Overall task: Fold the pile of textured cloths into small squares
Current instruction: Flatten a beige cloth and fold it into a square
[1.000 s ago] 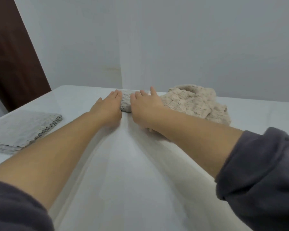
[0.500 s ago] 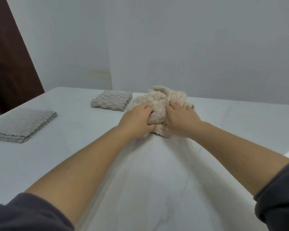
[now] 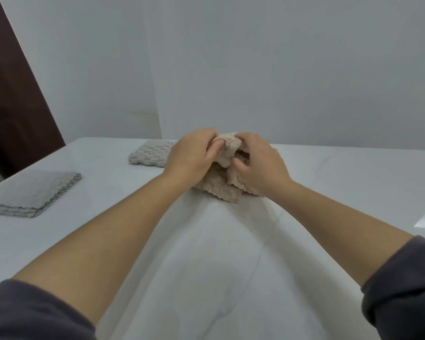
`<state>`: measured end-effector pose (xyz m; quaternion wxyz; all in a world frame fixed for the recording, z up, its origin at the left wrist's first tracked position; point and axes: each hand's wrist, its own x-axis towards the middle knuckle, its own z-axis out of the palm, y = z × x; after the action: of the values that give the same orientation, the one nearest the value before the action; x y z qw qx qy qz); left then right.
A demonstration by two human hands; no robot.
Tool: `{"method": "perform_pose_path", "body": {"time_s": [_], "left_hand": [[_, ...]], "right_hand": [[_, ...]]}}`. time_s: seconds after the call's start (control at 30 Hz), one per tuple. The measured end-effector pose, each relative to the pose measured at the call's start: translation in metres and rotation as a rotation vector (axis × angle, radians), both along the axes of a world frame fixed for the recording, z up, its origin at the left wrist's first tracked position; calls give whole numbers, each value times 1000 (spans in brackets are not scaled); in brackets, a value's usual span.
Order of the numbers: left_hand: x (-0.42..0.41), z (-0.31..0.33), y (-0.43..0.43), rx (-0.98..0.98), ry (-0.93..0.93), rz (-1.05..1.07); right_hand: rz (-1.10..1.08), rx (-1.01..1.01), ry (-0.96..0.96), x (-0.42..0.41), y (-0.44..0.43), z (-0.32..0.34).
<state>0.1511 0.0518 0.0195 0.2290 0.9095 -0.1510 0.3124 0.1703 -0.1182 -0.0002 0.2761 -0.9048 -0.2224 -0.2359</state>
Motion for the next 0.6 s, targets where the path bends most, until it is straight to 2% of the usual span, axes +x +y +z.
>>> {"method": "perform_pose_path", "body": {"time_s": [0.1,0.3,0.4,0.47,0.6], "left_hand": [[-15,22,-8,-52,-51,-40],[-63,68,-11,77,-23,-90],[-88,82,-11,136,62,-142],[-102,87,-12,97,108,-157],[-125,100,-27,72,237,-42]], "right_hand": [[-1,101,-63,-13,-6,23],[45,228,-70,-54,-27,69],[89,232,38,-82,-37,84],[85,219,94,-97,-43,89],[31,133,15,-138,-48,86]]}}
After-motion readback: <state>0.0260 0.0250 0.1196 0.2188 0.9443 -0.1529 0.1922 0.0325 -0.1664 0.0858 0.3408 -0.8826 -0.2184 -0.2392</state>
